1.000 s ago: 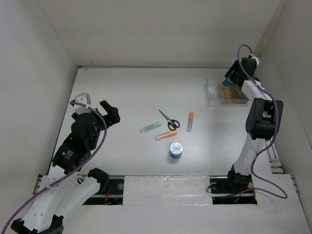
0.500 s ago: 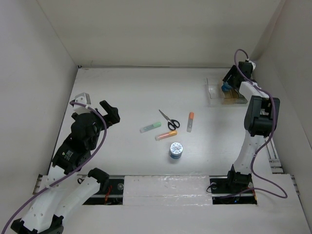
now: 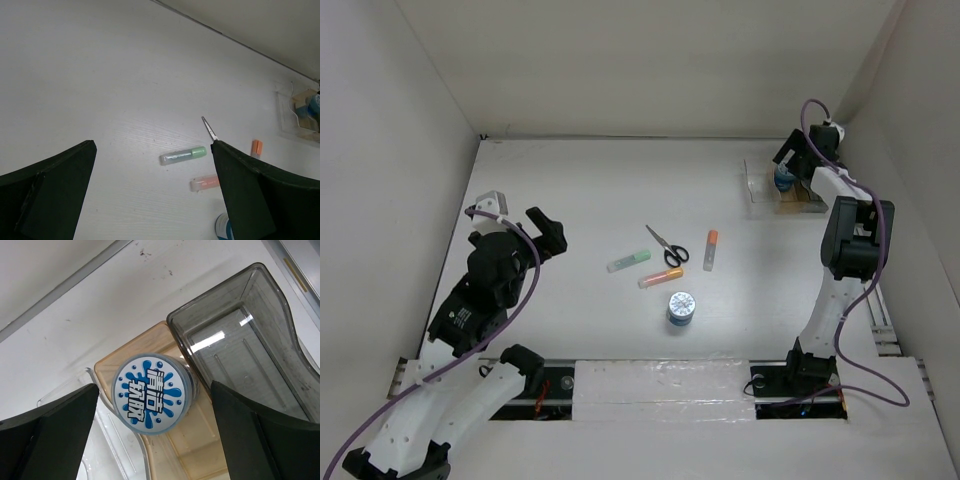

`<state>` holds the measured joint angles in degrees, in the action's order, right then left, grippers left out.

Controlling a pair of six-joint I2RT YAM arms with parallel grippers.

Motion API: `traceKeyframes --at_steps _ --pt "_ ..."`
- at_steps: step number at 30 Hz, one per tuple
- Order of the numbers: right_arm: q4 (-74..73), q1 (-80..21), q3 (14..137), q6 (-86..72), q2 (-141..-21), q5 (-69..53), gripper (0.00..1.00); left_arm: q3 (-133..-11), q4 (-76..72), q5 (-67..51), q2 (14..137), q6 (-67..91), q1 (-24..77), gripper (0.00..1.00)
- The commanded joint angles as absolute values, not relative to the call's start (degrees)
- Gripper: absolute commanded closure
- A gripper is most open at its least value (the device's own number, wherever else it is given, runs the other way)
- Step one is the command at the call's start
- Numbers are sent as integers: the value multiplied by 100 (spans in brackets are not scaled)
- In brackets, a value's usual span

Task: Sort the stationery into containers
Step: Place the stationery in the storage box, then pick up the stationery from the center of the board.

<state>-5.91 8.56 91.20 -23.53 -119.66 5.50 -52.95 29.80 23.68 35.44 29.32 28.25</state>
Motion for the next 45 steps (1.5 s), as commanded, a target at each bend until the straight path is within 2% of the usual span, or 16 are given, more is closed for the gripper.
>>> traceKeyframes --at_steps 1,8,19,23,26,30,36,45 --pt "-272 853 9369 -2312 -11900 466 0 -5273 2786 2320 3516 2848 2804 0" --pt "-272 747 9299 -2251 -11558 414 0 -5273 2786 2320 3516 2848 2804 0" --pt "-298 -385 8684 -2092 -10495 1001 0 -5273 2908 2670 3726 2970 2804 0" --pt "-1569 -1498 8552 -2092 -9924 2070 0 -5396 3120 2961 4393 3164 2804 0" --pt "-2055 -2282 8123 -2092 -9309 2582 0 -5520 3190 2700 5148 3051 2804 0" --pt "-3064 -3853 7542 -2521 -8571 3356 0 -5669 3418 2917 5827 3120 2804 0" --pt "-3436 -5455 6103 -3409 -7208 3297 0 -5669 3551 3383 5582 3427 2804 0" --pt "-3657 -6600 5204 -4210 -6662 2944 0 -5669 3656 3708 4791 3639 2804 0"
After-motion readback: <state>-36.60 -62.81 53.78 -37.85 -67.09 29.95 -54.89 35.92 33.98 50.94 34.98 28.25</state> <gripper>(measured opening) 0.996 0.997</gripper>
